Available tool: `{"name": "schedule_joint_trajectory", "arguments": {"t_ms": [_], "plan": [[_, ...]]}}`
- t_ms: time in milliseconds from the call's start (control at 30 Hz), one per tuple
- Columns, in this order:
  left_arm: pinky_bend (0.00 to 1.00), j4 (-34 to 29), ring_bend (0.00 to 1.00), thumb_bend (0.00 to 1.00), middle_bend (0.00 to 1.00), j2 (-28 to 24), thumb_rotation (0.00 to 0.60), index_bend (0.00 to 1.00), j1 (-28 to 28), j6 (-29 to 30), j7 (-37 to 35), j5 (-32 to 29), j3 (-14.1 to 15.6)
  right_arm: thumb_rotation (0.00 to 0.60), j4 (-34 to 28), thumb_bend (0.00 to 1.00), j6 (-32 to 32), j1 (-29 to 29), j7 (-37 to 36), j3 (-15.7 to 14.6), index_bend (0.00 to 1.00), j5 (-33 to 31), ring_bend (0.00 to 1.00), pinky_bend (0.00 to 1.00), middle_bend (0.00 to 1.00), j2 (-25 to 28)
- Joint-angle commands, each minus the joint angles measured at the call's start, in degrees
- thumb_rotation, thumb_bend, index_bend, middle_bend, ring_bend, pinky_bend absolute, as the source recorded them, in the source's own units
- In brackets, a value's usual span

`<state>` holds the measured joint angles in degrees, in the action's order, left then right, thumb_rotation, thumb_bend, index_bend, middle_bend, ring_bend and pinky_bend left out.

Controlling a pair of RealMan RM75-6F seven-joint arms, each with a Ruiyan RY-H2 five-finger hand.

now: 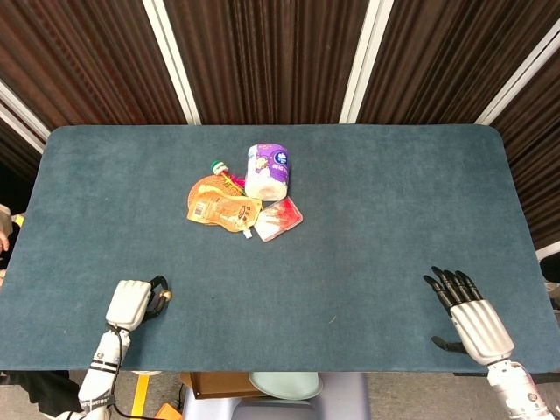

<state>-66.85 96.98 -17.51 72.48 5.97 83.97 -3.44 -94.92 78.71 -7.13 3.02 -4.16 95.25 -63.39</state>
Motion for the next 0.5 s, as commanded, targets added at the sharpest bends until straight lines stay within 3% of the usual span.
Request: {"name": "schedule_joint_trajectory", "arguments": {"t_ms": [33,500], "plan": [[1.00,-0.13,1.00,0.41,1.00,-0.15,0.600,0.50,-0.04,0.04,0.07,-0.12,0.04,0.600,-0.01,0.18,0.03,0.00,0.01,0.01,0.00,0.00,0.00,0.00,0.00,0.01],[1.00,-0.39,1.00,0.42,1.00,-0.34,0.600,0.53,-0.24,0.17,0.19,-0.64,0.15,0.600,0.03,0.18,0.08,0.01,0.07,-0.04,0.00,0.04,0.00,0.00,0.00,-0.05]]}}
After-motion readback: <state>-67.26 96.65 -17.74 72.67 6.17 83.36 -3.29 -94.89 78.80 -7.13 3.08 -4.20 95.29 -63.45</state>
